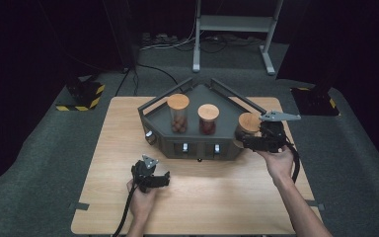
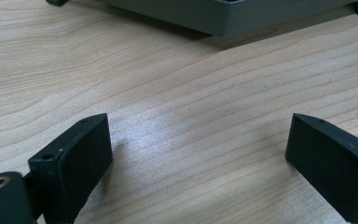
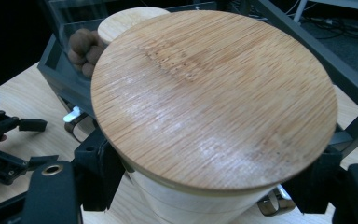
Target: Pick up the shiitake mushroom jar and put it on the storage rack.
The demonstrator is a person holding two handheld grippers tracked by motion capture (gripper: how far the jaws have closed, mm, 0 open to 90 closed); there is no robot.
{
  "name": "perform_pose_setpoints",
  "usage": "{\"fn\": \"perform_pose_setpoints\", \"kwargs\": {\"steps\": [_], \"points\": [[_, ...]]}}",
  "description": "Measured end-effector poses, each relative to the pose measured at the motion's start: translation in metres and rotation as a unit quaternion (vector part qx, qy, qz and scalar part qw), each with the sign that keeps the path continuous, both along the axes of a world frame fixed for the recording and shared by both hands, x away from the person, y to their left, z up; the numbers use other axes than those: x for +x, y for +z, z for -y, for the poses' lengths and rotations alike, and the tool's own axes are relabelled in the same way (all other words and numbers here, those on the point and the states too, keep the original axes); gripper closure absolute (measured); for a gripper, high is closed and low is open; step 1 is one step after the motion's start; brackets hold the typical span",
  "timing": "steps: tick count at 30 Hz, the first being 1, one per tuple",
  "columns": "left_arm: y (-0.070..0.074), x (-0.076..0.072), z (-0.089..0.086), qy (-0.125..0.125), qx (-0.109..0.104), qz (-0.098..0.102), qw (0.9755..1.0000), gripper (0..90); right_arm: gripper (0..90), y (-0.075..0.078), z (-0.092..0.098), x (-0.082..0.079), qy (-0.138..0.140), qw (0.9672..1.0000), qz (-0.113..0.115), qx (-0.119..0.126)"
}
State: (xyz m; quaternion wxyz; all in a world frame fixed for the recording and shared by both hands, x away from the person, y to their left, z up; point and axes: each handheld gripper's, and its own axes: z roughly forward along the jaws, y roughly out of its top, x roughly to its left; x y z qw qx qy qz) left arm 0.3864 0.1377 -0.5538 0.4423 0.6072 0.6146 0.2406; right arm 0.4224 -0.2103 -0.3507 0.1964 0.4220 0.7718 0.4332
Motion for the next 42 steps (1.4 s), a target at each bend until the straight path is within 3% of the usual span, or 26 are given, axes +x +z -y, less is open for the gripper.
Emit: {"fn": "perform_pose_setpoints", "kwargs": {"steps": [16,42], "points": [[0.0,0.0,0.0,0.0,0.0,0.0,1.0,6.8,25.0,0.012,-0.008,0.018,-0.021,0.9997,0.008,-0.001],[0.0,0.0,0.0,0.0,0.0,0.0,1.0,6.8,25.0,0.011,-0.025,0.041,-0.037,0.9991,0.004,-0.019]]}}
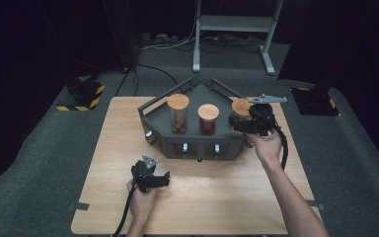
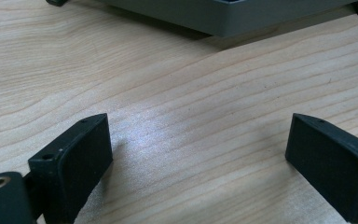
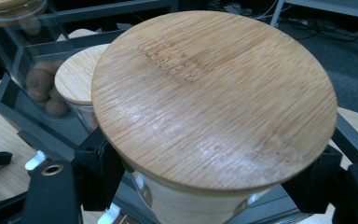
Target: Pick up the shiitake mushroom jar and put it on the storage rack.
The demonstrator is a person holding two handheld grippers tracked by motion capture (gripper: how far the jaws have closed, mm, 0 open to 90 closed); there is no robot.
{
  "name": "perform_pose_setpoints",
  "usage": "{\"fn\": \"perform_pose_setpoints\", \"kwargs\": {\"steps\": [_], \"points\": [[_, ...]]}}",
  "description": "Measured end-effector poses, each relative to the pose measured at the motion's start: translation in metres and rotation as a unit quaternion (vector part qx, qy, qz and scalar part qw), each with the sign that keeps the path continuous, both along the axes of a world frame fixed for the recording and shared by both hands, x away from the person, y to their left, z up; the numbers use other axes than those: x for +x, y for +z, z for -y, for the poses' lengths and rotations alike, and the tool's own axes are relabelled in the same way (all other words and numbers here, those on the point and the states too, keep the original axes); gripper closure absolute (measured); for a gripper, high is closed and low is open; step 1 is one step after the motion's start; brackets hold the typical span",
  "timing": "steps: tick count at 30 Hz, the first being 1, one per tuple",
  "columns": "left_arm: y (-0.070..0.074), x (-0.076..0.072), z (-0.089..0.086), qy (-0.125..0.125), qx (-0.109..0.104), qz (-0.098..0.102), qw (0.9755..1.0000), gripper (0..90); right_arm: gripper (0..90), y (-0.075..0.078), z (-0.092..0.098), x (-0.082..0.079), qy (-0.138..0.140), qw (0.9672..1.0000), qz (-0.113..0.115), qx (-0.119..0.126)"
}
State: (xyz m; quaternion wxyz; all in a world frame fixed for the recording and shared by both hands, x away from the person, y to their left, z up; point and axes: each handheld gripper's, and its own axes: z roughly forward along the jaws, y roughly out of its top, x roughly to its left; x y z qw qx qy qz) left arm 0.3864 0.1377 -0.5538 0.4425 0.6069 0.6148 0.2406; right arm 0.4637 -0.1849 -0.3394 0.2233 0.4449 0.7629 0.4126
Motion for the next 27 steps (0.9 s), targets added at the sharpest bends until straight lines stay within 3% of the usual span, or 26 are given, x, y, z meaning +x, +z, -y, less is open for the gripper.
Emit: {"fn": "perform_pose_setpoints", "kwargs": {"steps": [27], "points": [[0.0,0.0,0.0,0.0,0.0,0.0,1.0,6.8,25.0,-0.018,-0.005,0.019,-0.029,0.9994,-0.018,-0.008]]}}
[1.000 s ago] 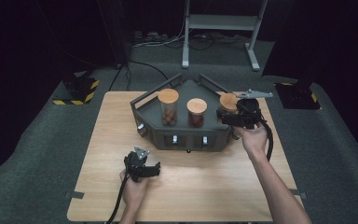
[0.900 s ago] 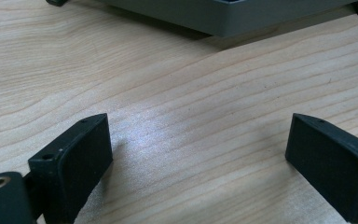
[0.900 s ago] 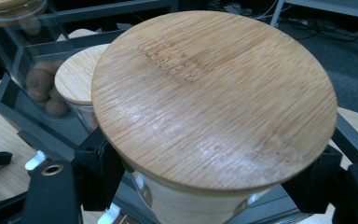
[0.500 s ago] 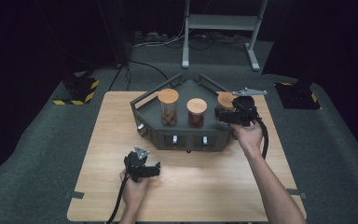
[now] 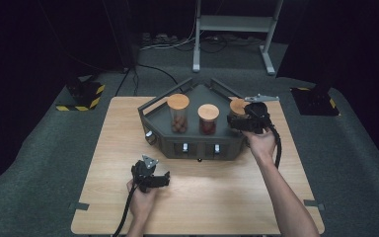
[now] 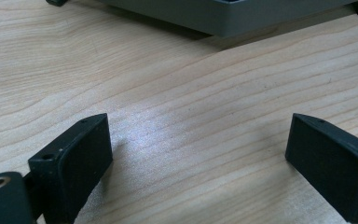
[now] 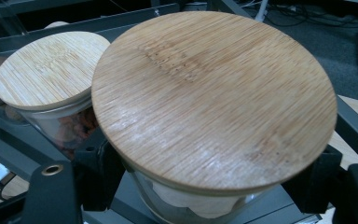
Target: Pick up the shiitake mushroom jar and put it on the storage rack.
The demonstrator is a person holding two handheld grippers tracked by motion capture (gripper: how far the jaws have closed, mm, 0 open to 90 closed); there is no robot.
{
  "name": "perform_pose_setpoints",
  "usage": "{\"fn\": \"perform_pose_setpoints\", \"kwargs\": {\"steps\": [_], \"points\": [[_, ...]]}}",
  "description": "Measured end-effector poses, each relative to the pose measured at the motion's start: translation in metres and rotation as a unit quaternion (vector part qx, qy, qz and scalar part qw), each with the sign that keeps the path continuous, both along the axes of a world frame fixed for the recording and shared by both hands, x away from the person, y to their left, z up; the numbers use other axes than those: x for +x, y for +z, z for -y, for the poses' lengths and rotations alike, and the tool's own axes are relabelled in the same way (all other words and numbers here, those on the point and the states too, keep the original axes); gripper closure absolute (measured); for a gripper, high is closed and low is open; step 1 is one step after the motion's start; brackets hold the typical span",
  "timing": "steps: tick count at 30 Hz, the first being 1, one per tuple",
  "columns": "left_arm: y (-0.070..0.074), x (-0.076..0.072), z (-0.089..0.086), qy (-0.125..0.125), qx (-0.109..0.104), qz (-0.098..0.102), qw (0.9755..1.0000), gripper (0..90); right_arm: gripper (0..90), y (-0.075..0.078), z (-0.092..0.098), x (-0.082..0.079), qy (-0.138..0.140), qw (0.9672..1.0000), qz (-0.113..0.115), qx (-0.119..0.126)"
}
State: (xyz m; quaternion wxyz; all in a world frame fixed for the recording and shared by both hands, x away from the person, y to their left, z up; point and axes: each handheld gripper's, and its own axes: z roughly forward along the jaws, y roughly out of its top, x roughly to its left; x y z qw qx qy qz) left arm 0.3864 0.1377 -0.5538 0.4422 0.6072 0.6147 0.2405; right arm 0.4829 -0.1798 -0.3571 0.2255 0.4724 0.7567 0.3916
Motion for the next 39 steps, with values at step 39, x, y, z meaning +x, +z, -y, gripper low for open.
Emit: {"fn": "perform_pose_setpoints", "kwargs": {"steps": [39], "points": [[0.0,0.0,0.0,0.0,0.0,0.0,1.0,6.8,25.0,-0.026,0.005,0.014,-0.028,0.9995,-0.012,-0.004]]}}
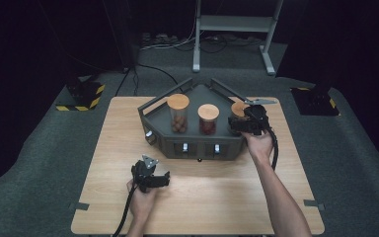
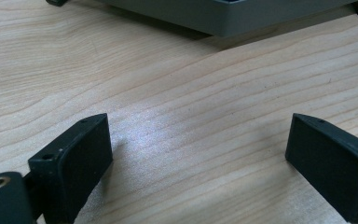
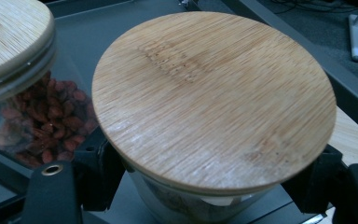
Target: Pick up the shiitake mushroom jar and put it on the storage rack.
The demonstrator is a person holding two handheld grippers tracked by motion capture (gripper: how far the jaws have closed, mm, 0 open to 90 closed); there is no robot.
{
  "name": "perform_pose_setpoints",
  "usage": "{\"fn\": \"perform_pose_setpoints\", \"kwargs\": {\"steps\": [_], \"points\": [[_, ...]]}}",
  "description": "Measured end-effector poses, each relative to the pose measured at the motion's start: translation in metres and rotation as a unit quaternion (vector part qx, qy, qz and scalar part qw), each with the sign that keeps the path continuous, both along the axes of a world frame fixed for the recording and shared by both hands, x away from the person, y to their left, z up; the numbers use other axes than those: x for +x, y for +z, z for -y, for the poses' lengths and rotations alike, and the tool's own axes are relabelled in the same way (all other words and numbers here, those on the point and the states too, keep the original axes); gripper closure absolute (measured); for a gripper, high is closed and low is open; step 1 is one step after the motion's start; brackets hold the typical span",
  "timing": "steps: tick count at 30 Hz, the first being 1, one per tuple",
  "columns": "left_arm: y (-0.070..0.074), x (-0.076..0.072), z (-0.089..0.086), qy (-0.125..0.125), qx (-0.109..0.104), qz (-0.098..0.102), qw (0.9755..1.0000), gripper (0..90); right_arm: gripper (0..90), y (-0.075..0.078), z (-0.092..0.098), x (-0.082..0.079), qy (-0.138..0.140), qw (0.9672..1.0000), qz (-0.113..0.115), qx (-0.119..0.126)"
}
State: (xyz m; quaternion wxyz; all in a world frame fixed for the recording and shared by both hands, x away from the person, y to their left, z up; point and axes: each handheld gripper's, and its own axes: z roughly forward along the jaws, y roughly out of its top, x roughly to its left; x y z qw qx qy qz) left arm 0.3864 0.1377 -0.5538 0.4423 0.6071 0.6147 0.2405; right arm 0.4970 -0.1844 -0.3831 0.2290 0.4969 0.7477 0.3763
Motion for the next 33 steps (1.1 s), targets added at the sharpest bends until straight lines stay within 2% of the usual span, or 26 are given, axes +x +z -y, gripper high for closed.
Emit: {"fn": "perform_pose_setpoints", "kwargs": {"steps": [8,12,14,25,33], "points": [[0.0,0.0,0.0,0.0,0.0,0.0,1.0,6.8,25.0,-0.0031,-0.001,0.0003,0.001,1.0,0.003,-0.001],[0.0,0.0,0.0,0.0,0.0,0.0,1.0,6.8,24.9,-0.0042,-0.0023,0.0002,0.001,0.9999,0.007,-0.012],[0.0,0.0,0.0,0.0,0.0,0.0,1.0,6.8,24.9,-0.0062,-0.0015,-0.001,0.0,0.9999,0.012,-0.008],[0.0,-0.0001,-0.0001,-0.001,0.001,-0.001,1.0,6.8,24.9,-0.0101,0.004,-0.0012,0.001,1.0,0.007,0.004],[0.0,0.0,0.0,0.0,0.0,0.0,1.0,6.7,24.6,-0.0082,0.0011,-0.0004,0.006,0.9999,0.008,0.0]]}}
